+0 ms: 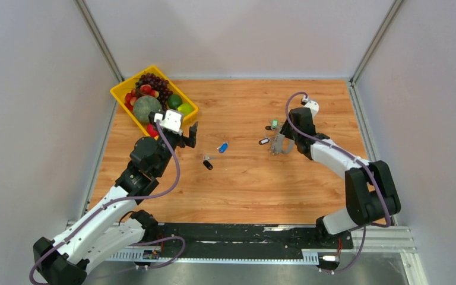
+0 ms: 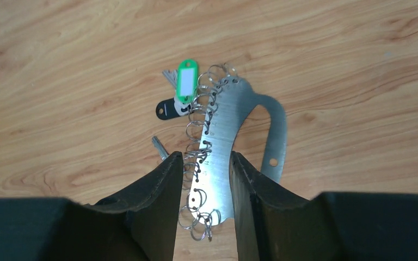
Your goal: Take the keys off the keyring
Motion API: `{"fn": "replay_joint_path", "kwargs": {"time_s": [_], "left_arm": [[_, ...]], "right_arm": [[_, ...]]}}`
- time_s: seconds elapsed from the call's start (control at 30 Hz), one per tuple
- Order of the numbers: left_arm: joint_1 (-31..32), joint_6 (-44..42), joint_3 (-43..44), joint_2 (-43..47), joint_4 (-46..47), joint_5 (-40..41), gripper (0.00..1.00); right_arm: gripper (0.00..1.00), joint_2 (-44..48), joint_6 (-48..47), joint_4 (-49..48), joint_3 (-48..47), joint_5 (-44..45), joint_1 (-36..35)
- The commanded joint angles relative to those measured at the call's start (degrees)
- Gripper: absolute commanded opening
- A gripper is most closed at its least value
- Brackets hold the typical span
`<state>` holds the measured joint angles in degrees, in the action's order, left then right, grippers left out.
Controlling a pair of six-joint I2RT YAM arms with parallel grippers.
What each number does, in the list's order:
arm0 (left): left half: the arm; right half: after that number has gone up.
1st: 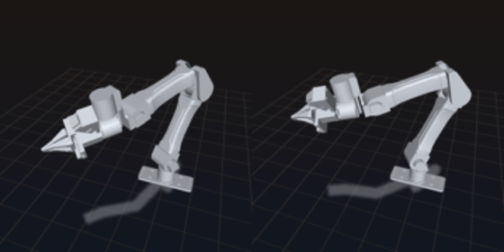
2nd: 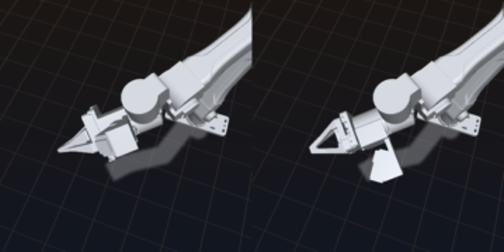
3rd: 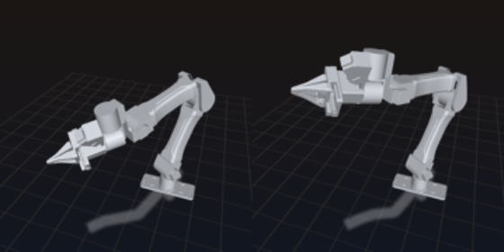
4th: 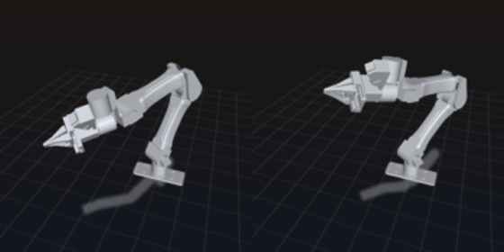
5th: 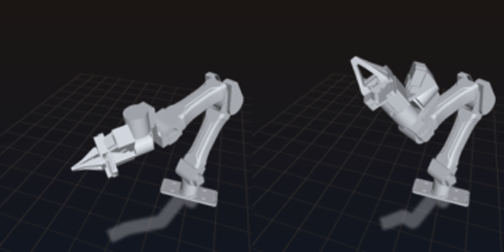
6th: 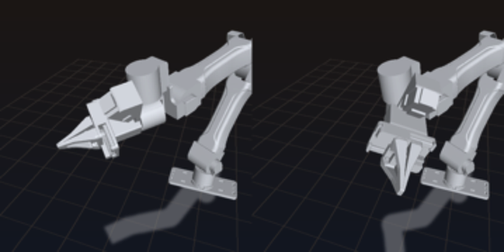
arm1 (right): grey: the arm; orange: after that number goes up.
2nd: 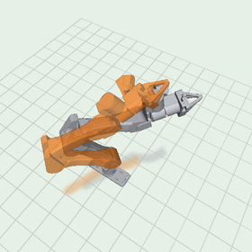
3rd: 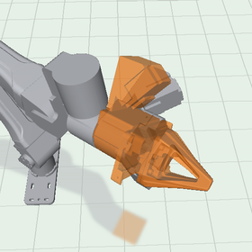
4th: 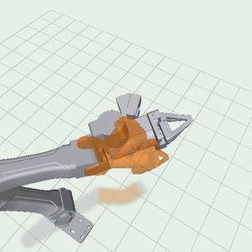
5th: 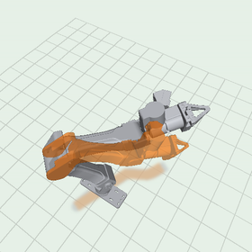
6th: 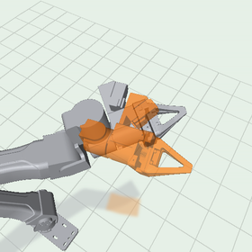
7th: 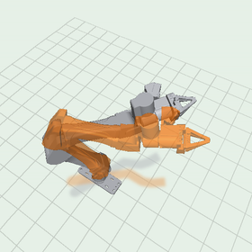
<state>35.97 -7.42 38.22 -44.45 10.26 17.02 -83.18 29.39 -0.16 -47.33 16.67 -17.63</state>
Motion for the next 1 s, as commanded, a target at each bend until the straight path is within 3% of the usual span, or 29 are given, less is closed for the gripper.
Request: {"fn": "replay_joint_path", "kwargs": {"time_s": [0.0, 0.33, 0.97], "left_arm": [[-0.01, -0.98, 2.74, 0.50, -0.23, -0.45, 1.00], [0.03, -1.31, 2.67, 0.72, -0.48, -1.55, 1.00], [0.03, -1.78, 2.63, 0.99, -0.45, -1.71, 1.00]], "right_arm": [[0.40, -5.61, 0.87, 2.82, -5.16, -6.64, 0.10], [0.40, -16.95, 6.77, 6.37, -10.40, -8.05, 0.17], [0.40, -20.93, 10.12, 6.75, -14.58, -9.14, 0.79]]}}
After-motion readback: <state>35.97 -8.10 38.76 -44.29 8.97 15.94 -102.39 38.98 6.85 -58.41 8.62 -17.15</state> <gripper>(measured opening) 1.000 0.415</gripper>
